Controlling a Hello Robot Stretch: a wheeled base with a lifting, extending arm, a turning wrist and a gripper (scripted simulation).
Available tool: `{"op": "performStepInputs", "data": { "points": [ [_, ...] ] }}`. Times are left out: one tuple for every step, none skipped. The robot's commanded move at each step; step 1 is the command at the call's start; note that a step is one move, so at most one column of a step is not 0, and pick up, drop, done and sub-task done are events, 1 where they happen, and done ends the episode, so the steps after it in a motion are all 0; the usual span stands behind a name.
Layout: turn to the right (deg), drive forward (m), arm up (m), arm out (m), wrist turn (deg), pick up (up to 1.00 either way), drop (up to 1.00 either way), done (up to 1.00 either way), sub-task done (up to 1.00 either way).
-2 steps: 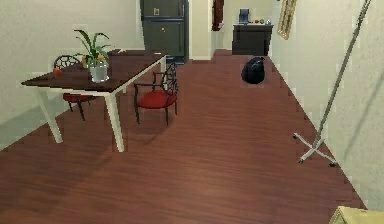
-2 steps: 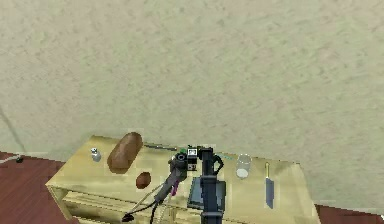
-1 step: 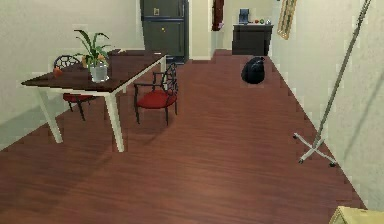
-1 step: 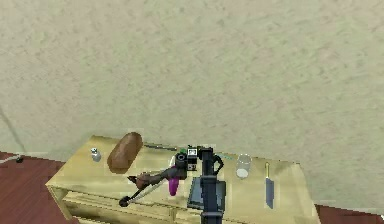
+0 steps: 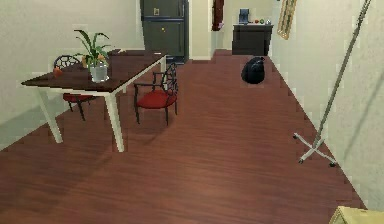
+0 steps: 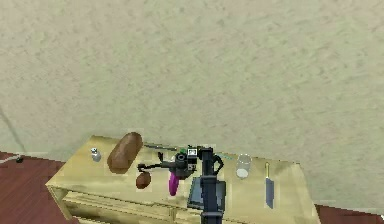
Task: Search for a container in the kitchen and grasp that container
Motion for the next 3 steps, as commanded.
{"op": "performStepInputs", "data": {
  "points": [
    [0.0,0.00,0.00,0.00,27.0,0.00,0.00,0.00,0.00],
    [0.0,0.00,-0.30,0.00,0.0,0.00,0.00,0.00,0.00],
    [0.0,0.00,0.00,0.00,0.0,1.00,0.00,0.00,0.00]
  ]
}}
